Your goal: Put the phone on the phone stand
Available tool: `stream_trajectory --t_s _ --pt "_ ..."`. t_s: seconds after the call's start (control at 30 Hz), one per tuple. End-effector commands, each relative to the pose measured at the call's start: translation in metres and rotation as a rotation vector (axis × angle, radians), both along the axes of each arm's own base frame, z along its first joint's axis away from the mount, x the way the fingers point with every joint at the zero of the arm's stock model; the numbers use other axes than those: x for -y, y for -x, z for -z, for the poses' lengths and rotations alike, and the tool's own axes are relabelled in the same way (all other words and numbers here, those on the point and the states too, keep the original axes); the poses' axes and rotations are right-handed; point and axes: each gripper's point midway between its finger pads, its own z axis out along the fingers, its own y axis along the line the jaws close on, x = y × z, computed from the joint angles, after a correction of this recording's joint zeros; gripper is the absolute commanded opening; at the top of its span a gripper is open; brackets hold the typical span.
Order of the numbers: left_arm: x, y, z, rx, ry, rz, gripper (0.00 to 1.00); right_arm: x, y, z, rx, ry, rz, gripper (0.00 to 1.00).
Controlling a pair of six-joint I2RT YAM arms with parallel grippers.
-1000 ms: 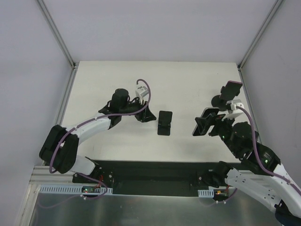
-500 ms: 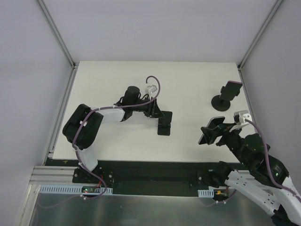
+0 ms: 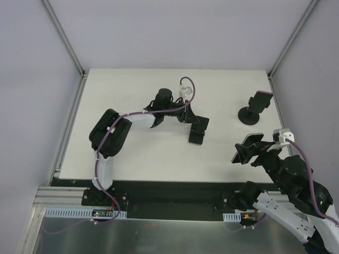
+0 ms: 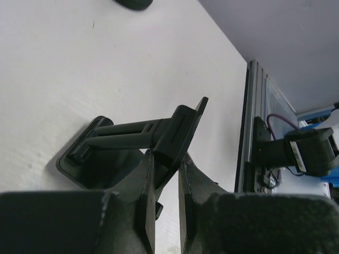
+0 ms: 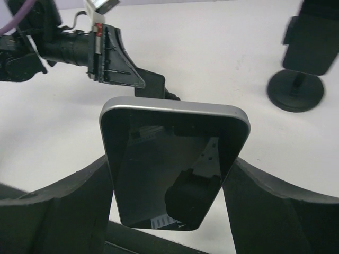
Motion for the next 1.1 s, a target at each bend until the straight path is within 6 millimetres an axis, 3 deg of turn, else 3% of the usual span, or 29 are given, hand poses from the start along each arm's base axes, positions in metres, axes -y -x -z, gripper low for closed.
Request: stream_trajectory --t_s 0.0,0.2,0.37,0.57,0.73,0.87,0.97,1.0,1.07 --pt "0.039 -0.027 -0.057 0.164 0.133 0.042 0.00 0.049 -0.007 -0.030 0.072 -0.024 0.241 0.01" --pt "0.087 -0.061 -0.058 0.183 0.198 0.073 0.00 0.085 -0.006 -0.038 0.088 0.004 0.412 0.01" --pt "0.112 -0.090 -0.051 0.180 0.223 -0.001 0.00 0.086 -0.010 -0.043 0.106 0.050 0.424 0.01" --pt "0.129 -0.108 -0.047 0.189 0.238 -0.069 0.00 0.081 -0.019 -0.046 0.112 0.094 0.441 0.01" --pt "0.132 -0.108 -0.031 0.160 0.216 -0.136 0.00 0.076 -0.027 -0.044 0.105 0.122 0.461 0.01" --pt "0.135 -0.105 -0.034 0.166 0.239 -0.146 0.00 0.075 -0.034 -0.044 0.097 0.156 0.499 0.01" --pt "0.132 -0.106 -0.034 0.173 0.238 -0.151 0.31 0.066 -0.043 -0.043 0.100 0.198 0.494 0.01" --pt "0.130 -0.108 -0.034 0.174 0.236 -0.156 0.46 0.058 -0.049 -0.045 0.107 0.201 0.482 0.01" --pt "0.124 -0.107 -0.036 0.169 0.236 -0.155 0.57 0.049 -0.056 -0.042 0.103 0.239 0.467 0.01"
